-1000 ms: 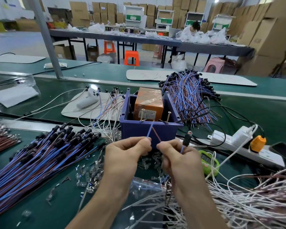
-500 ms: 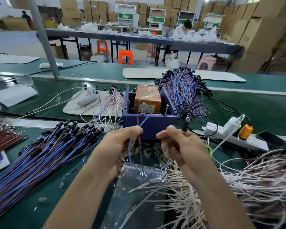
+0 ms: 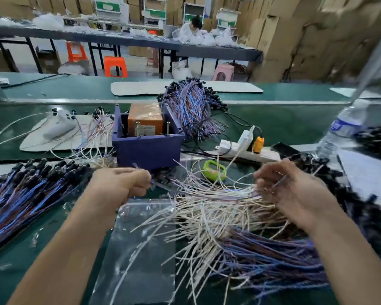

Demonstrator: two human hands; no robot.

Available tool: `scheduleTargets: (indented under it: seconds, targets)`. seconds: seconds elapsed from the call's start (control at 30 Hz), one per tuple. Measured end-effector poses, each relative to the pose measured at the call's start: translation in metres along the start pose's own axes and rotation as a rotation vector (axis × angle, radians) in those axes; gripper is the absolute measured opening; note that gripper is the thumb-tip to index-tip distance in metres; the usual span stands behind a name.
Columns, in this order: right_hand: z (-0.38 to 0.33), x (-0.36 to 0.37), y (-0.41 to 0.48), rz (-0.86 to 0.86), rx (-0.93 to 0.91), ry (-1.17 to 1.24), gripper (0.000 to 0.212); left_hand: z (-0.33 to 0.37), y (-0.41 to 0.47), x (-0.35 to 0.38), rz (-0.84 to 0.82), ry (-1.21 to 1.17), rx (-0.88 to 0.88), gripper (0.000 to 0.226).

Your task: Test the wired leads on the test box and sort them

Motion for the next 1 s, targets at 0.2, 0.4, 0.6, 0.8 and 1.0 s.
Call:
scheduleTargets:
  seconds: [0.2, 0.4, 0.6, 0.8, 1.0]
  targets:
    - [-0.049, -0.055, -0.041, 0.323, -0.165, -0.871, 0.056, 0.008, -0.042, 0.06, -0.324, 0.708, 0.208, 0.01]
    - [-0.076, -0.095, -0.055, 0.557, -0.092, -1.457, 0.047, 0.017, -0.058, 0.115, -0.38, 0.769, 0.344, 0.013]
    - [-0.078, -0.111, -0.055, 0.667, -0.078, -1.663, 0.044, 0.021, -0.073, 0.155, -0.266, 0.931, 0.512, 0.014]
    - [-0.069, -0.106, -0.062, 0.861, -0.265, -1.836, 0.036, 0.015, -0.074, 0.166, -0.183, 1.023, 0.483, 0.032]
    - [-0.04, -0.067, -0.068, 0.749, -0.461, -1.753, 0.023, 0.016, -0.066, 0.149, -0.186, 0.913, 0.426, 0.027]
Point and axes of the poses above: each hand's wrist, its own y-axis towards the middle knuckle, its own x-axis out of the palm, z = x × y, the point moved 3 cm from there along y, towards the middle knuckle, and after that the axes turned 13 degrees about y, right-handed, at the moved point
